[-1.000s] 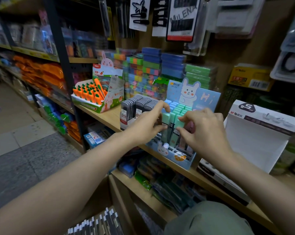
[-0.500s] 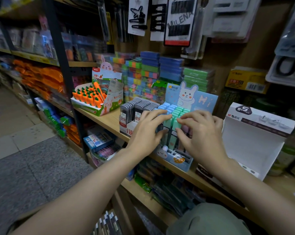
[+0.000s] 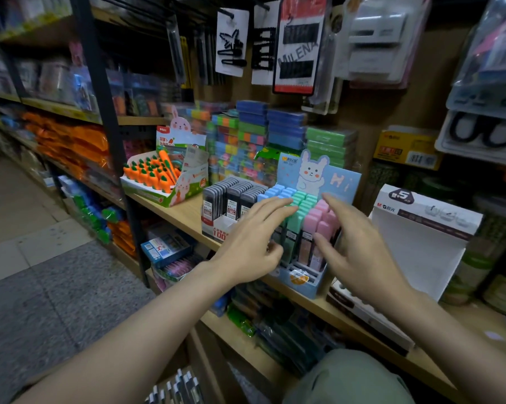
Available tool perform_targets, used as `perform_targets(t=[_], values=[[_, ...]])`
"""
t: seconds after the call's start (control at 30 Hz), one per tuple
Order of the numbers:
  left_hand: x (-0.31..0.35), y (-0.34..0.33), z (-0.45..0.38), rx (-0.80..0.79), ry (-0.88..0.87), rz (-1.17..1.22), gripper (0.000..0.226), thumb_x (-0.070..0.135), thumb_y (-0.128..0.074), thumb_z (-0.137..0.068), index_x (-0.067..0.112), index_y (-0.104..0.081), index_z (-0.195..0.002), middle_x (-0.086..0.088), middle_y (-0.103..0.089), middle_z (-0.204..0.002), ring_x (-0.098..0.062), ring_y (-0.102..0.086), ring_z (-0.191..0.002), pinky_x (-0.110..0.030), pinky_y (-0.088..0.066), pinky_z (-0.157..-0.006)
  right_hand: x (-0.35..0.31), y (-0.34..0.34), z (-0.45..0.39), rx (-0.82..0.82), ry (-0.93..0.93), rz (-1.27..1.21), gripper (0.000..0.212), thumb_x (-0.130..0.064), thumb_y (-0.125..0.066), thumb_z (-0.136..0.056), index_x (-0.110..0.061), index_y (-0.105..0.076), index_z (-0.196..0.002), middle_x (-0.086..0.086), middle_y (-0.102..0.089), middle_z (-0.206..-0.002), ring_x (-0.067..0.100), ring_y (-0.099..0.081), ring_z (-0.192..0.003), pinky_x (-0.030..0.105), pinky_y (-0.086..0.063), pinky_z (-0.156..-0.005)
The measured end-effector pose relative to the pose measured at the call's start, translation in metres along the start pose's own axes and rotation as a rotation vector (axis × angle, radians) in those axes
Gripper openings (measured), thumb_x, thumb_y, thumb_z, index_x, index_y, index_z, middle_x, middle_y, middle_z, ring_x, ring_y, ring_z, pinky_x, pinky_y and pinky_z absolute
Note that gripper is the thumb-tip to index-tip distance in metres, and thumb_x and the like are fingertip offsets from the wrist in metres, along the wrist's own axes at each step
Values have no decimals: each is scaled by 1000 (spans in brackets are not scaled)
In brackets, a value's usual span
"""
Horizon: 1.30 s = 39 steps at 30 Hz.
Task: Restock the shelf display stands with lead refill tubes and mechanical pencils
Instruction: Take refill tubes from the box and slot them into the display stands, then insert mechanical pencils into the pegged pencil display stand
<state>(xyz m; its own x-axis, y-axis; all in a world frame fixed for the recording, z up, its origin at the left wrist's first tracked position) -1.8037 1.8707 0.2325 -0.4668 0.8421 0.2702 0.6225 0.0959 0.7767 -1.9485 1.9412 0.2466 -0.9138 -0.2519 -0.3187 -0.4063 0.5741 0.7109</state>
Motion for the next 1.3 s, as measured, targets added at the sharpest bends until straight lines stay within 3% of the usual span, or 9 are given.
perform_targets(t=[0.33, 0.53, 0.73, 0.87, 0.93, 1.0, 1.07, 1.17, 1.3], values=[[13, -7, -19, -135, 41, -90, 55, 37, -51, -93, 25, -39, -146, 11, -32, -155, -7, -14, -147, -41, -16, -120, 11, -5, 20, -173, 55, 256, 63, -46, -49, -97, -19, -32, -152, -2, -30, -158, 11, -21, -147, 24, -4, -119], [17, -6, -26, -145, 53, -37, 57, 37, -47, -96, 27, -30, -150, 11, -29, -157, -7, -13, -147, -40, -16, -120, 12, 3, 7, -144, 32, 134, 71, -37, -59, -94, -15, -26, -152, 2, -33, -156, 14, -28, -144, 22, -16, -115], [25, -15, -44, -272, 13, -146, 50, 37, -36, -98, 27, -38, -147, 6, -37, -153, -10, -18, -146, -41, -13, -119, 13, -5, 0, -234, 38, 139, 61, -35, -48, -98, -15, -27, -151, 1, -35, -154, 12, -30, -141, 32, -21, -120], [19, 7, -36, -98, 48, 34, 60, 29, -46, -95, 31, -26, -151, 14, -24, -158, -3, -10, -146, -36, -12, -118, 12, 7, 6, -136, -55, 29, 60, -28, -48, -99, -16, -24, -153, -2, -25, -159, 8, -21, -146, 19, -13, -116], [8, 26, -13, 92, 93, 168, 57, 26, -47, -95, 31, -31, -149, 19, -27, -156, -2, -17, -145, -29, -18, -118, -8, 16, 10, -34, -1, -56, 48, -22, -52, -97, -17, -43, -144, -3, -43, -148, 6, -36, -136, 17, -25, -112], [-13, 40, 31, 283, 171, 238, 43, 21, -49, -94, 28, -50, -137, 19, -46, -143, -4, -38, -135, -21, -32, -109, -41, 8, 16, -35, 97, -136, 30, -19, -57, -94, -19, -58, -124, -6, -58, -123, 5, -52, -115, 14, -37, -97], [-43, 37, 93, 393, 312, 231, 29, 15, -52, -91, 19, -62, -117, 9, -61, -120, -9, -54, -117, -27, -44, -98, -75, -27, 25, -191, 170, -188, 20, -22, -58, -92, -22, -63, -111, -6, -61, -109, 9, -56, -104, 20, -43, -90], [-90, 7, 201, 389, 687, 259, 17, 3, -56, -90, 13, -65, -102, -2, -66, -104, -16, -62, -102, -35, -50, -91, -123, -120, 48, -584, 219, -184, 27, -29, -57, -89, -18, -62, -113, 1, -58, -114, 20, -56, -109, 34, -46, -94], [-133, -48, 352, 390, 1323, 270, 23, -4, -58, -87, 5, -65, -106, -14, -67, -109, -28, -61, -105, -28, -42, -88, -147, -247, 105, -1001, 61, -190, 44, -30, -60, -91, -12, -56, -132, 13, -55, -133, 28, -50, -125, 30, -41, -101]])
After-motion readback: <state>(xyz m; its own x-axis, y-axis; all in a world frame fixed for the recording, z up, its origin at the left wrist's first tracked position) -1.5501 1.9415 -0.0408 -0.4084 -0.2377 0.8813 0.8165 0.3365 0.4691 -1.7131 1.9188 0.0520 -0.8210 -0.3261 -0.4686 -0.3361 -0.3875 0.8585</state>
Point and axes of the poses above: each hand's wrist, its own z-axis away from the middle knuckle, its own y-axis out of the back of the hand, x = y × z, the point moved 7 cm from there along -z, towards the middle knuckle
